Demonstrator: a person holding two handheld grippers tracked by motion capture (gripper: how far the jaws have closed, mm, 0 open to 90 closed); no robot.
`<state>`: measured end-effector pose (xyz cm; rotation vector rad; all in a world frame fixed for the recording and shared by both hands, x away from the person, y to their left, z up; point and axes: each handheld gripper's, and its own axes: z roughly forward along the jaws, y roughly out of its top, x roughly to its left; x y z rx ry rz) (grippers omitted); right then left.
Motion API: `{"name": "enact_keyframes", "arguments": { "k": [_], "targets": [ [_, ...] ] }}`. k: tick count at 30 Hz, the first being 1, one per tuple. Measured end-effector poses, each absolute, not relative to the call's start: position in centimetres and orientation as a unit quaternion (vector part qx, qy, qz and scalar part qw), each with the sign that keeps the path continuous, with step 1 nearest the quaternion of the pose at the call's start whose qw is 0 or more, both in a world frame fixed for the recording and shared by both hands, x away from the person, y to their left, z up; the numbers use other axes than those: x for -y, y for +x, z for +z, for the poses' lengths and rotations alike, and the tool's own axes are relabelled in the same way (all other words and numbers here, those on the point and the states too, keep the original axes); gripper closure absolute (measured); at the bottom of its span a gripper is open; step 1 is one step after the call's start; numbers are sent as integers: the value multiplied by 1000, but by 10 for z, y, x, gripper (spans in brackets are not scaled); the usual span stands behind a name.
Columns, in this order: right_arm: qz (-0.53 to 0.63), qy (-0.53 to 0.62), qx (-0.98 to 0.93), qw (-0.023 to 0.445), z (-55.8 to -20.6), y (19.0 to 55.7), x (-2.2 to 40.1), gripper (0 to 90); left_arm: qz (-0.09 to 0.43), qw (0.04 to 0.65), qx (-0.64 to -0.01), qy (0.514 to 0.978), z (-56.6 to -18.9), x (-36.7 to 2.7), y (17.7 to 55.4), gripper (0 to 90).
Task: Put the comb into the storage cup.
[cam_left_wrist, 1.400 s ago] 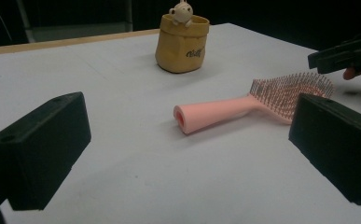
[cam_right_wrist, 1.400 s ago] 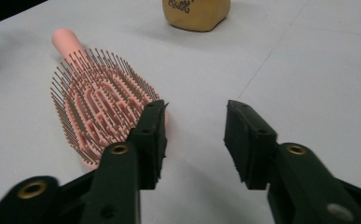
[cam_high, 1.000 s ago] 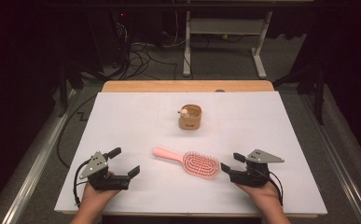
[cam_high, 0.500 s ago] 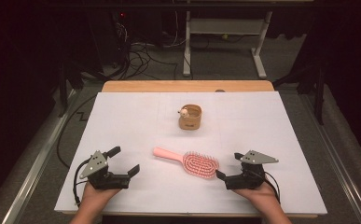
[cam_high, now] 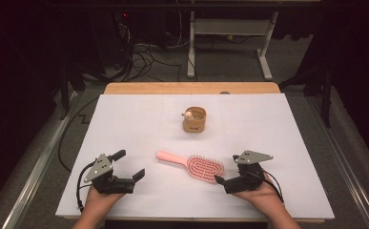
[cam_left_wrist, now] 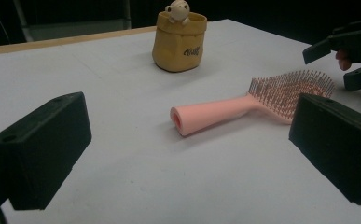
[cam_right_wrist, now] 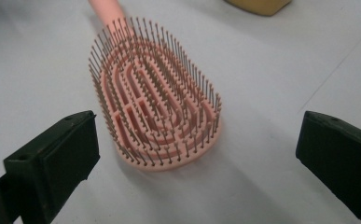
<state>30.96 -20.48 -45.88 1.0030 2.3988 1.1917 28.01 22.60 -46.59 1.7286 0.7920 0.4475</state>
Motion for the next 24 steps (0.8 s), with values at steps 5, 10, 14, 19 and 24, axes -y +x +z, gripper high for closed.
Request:
{"name": "enact_keyframes", "arguments": {
  "k": [5,10,14,19,24],
  "targets": [
    [379,331,-855,123,-463,313,198,1,187,563,-333,733,-465,-226,279,0],
    [352,314,-875,111,-463,317,193,1,185,563,-333,733,-466,-226,279,0],
    [328,295,-891,107,-460,321,188,1,183,563,-333,734,-466,-225,279,0],
    [304,275,-906,104,-456,327,181,1,182,564,-332,734,-466,-226,279,0],
    [286,261,-917,99,-451,336,170,1,179,566,-333,733,-467,-226,279,0]
  ]
}}
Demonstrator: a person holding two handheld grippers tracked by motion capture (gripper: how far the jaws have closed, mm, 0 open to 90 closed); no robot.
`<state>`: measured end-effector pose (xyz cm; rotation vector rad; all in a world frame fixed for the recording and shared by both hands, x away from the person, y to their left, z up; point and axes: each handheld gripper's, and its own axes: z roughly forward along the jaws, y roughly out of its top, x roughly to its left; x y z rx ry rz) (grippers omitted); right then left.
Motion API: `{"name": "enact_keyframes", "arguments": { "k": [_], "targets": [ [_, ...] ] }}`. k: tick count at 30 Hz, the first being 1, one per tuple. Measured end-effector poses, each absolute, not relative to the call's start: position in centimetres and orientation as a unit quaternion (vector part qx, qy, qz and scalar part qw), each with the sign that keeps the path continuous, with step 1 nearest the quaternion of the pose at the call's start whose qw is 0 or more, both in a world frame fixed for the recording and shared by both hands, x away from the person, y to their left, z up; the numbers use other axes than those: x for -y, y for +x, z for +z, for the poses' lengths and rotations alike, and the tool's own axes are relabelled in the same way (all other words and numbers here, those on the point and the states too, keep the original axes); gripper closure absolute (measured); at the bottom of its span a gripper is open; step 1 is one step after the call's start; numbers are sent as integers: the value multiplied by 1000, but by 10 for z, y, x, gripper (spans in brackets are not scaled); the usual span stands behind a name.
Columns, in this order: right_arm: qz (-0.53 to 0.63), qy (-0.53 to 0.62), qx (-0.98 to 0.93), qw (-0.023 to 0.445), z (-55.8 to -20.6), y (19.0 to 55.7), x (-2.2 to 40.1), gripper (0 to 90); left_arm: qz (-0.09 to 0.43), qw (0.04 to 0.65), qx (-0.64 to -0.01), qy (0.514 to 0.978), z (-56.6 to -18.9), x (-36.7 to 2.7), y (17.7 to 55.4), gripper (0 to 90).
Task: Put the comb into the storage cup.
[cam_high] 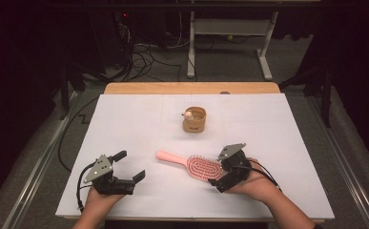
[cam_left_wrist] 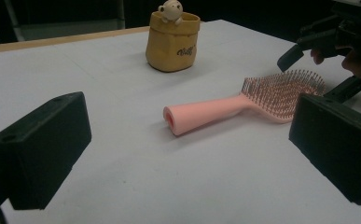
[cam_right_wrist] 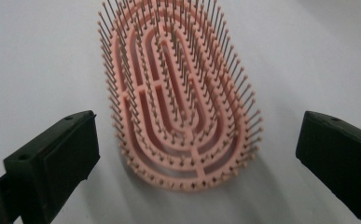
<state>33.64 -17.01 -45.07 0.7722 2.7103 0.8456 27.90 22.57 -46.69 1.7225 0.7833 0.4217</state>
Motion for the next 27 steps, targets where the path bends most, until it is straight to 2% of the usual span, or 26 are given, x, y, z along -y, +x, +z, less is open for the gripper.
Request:
{"name": "enact_keyframes", "arguments": {
  "k": [27],
  "targets": [
    [239,205,-947,63,-458,370,107,4,178,569,-334,730,-468,-228,278,0]
  ]
}}
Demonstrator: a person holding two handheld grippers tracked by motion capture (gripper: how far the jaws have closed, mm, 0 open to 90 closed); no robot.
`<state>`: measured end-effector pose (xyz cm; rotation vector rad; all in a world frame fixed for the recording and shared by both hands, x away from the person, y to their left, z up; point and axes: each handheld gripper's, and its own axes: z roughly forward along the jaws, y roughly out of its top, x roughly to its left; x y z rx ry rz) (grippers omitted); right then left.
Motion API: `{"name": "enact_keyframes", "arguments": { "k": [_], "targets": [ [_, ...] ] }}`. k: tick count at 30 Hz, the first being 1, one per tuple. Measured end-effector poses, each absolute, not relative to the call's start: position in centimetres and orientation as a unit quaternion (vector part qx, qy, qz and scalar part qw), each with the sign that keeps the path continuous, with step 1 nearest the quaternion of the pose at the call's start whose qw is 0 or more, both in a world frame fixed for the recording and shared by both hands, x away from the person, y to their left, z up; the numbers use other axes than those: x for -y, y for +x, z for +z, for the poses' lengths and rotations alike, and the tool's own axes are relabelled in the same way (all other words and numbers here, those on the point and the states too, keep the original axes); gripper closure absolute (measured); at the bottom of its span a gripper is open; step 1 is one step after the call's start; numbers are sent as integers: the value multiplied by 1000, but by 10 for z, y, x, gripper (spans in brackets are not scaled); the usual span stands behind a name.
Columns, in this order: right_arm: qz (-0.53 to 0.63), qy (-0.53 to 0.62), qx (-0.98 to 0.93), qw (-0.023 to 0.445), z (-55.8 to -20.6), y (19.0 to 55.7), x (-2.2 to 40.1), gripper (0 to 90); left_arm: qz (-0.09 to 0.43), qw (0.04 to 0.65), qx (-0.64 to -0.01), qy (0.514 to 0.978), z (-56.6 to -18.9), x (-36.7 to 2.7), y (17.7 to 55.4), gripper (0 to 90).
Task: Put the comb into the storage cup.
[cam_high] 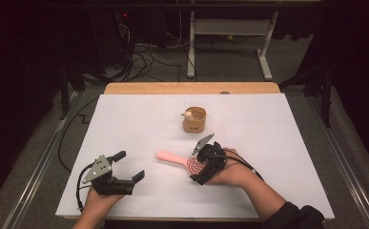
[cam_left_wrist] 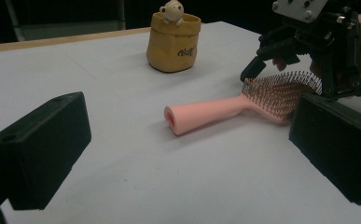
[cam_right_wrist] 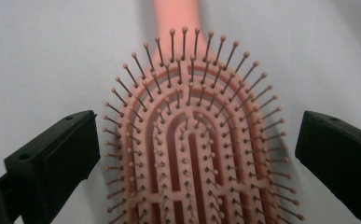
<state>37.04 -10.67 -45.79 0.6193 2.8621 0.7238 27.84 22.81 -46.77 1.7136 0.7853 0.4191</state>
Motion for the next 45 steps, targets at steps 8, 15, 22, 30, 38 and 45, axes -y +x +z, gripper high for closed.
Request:
{"name": "enact_keyframes", "arguments": {
  "k": [8,15,22,30,38,45],
  "targets": [
    [230,194,-952,57,-462,371,97,29,179,569,-334,729,-467,-229,278,0],
    [233,183,-953,57,-462,371,97,68,179,569,-333,730,-468,-228,278,0],
    [231,171,-956,55,-460,370,97,112,178,568,-334,731,-468,-228,278,0],
    [237,172,-955,54,-459,373,102,194,177,569,-337,729,-469,-228,278,0],
    [233,166,-957,51,-458,375,102,199,176,568,-336,730,-469,-227,278,0],
    [227,168,-958,52,-458,375,100,196,177,568,-336,730,-469,-227,278,0]
  ]
}}
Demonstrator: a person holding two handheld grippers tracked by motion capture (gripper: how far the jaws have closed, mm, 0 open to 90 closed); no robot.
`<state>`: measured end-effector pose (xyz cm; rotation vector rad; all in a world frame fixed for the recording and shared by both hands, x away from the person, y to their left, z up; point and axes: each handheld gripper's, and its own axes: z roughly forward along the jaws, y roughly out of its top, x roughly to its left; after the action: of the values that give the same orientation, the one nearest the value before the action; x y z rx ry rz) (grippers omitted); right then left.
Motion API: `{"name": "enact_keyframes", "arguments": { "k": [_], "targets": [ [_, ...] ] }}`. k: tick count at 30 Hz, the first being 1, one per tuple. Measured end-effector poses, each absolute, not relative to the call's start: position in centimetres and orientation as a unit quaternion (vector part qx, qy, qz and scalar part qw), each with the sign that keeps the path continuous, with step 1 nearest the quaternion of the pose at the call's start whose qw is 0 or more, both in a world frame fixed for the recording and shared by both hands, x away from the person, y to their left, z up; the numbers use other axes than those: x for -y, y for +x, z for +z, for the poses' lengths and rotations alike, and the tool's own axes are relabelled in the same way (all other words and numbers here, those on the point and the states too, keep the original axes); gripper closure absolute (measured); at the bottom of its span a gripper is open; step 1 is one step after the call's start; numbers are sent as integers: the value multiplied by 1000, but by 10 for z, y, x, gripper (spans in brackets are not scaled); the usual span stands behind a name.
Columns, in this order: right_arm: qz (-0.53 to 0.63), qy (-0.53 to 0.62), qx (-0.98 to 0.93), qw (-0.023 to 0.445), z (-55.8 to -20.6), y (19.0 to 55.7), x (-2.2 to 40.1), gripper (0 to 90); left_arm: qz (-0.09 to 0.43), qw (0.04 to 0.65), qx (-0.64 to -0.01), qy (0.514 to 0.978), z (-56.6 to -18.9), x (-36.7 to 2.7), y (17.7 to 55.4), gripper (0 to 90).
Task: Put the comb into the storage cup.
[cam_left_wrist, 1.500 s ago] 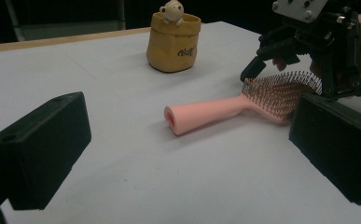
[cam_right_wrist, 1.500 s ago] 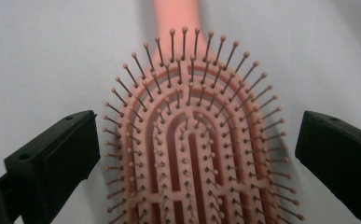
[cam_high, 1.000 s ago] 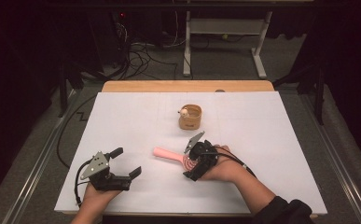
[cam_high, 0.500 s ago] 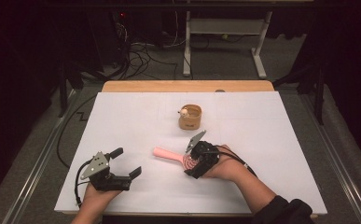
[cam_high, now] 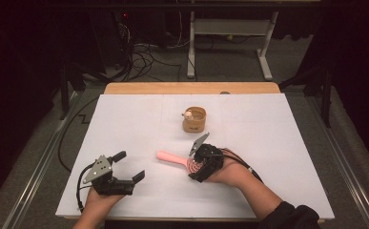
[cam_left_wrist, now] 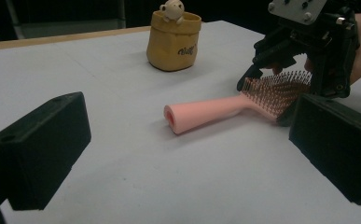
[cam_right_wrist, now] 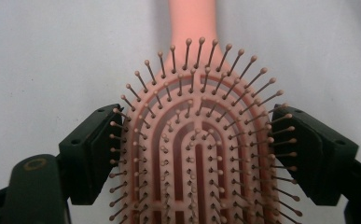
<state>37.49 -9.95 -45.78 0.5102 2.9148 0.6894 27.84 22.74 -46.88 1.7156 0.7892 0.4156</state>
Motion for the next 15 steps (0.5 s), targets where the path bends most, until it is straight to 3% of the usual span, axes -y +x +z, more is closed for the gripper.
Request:
{"name": "enact_keyframes", "arguments": {
  "k": [15],
  "targets": [
    [224,168,-959,50,-457,375,99,195,178,567,-335,731,-469,-227,279,0]
  ]
}}
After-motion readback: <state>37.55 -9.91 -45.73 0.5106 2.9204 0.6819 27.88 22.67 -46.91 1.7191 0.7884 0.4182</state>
